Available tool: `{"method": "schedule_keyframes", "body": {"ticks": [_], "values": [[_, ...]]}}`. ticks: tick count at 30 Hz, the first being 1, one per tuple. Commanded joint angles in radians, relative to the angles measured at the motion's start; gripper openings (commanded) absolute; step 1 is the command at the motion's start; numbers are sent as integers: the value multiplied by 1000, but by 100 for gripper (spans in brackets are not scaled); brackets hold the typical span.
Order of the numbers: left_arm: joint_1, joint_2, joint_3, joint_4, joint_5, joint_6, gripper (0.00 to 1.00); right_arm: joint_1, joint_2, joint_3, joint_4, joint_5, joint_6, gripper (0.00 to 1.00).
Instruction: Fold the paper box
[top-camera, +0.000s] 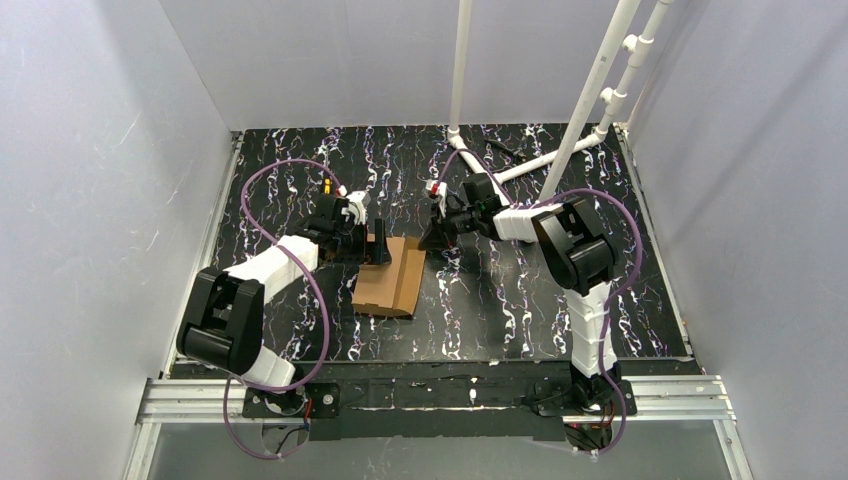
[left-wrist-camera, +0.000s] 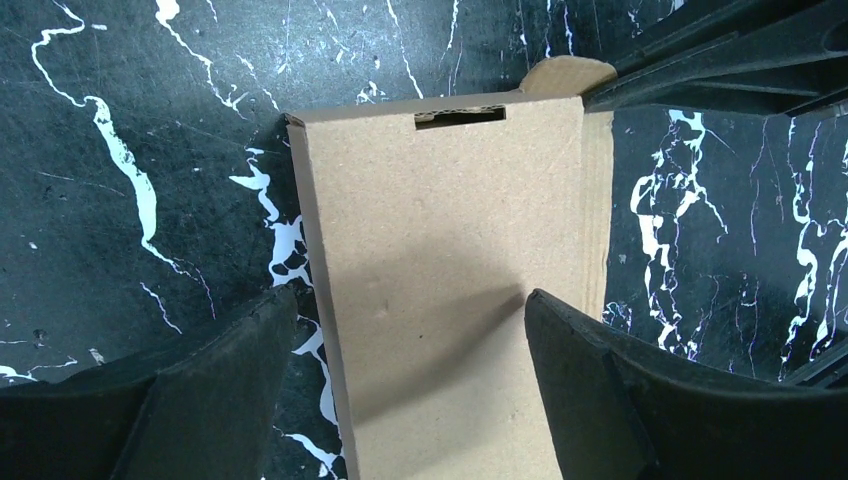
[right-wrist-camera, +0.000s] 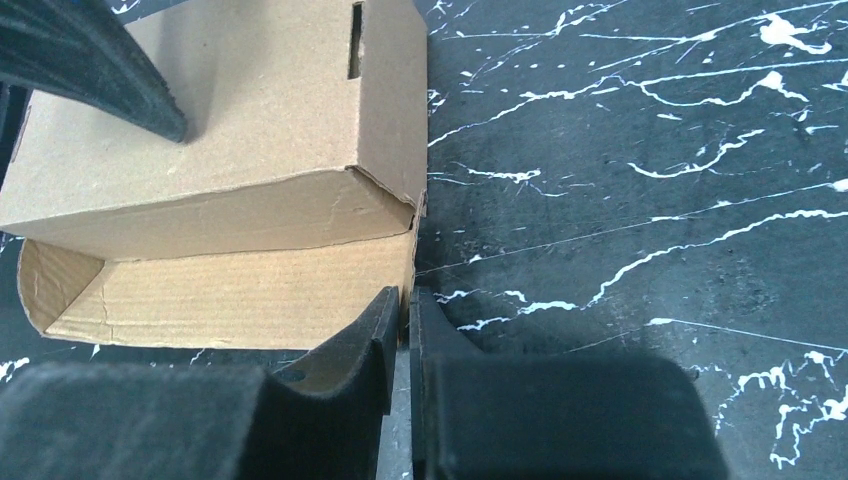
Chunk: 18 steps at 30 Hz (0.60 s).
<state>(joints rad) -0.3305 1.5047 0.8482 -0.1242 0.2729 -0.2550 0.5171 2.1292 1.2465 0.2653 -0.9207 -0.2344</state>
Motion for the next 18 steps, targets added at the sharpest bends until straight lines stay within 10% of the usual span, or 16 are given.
{"method": "schedule_keyframes", "body": {"ticks": [1, 18], "values": [[-5, 12, 45, -46, -10, 4, 81, -1, -68, -17, 42, -43, -18, 17], [-4, 56, 84, -93, -25, -16, 71, 32, -91, -18, -30, 2, -79, 8]]}}
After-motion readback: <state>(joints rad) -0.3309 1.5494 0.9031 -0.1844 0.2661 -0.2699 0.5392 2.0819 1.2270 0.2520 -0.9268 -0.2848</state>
